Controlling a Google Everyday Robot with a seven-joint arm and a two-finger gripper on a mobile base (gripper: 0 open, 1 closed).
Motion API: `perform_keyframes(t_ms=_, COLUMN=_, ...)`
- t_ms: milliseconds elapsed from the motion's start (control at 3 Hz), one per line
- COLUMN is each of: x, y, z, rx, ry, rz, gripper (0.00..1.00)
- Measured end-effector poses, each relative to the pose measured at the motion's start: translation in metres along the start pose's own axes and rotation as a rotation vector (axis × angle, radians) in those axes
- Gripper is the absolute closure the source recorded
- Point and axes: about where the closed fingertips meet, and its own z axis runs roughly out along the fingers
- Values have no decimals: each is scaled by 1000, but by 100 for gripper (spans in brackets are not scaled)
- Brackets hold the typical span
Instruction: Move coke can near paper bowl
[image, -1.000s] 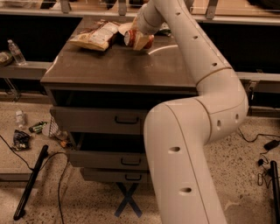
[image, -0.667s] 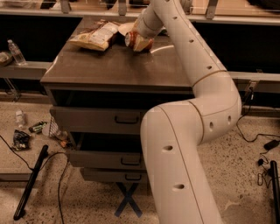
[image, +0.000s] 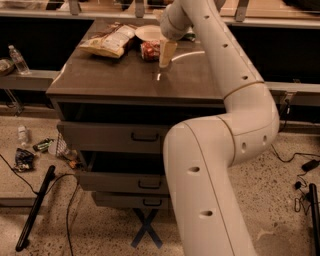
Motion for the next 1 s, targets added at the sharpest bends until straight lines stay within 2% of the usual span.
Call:
perform_keyframes(t_ms=333, x=-1, y=-10, z=-22, rx=34, ry=-22, rz=-7, gripper=0)
perform_keyframes(t_ms=667, x=21, y=-16, z=-63, rx=78, ry=-39, rz=51, gripper=0)
perform_keyframes(t_ms=1000, x=74, y=-21, z=-129, rx=160, ry=-15, rz=167, gripper=0)
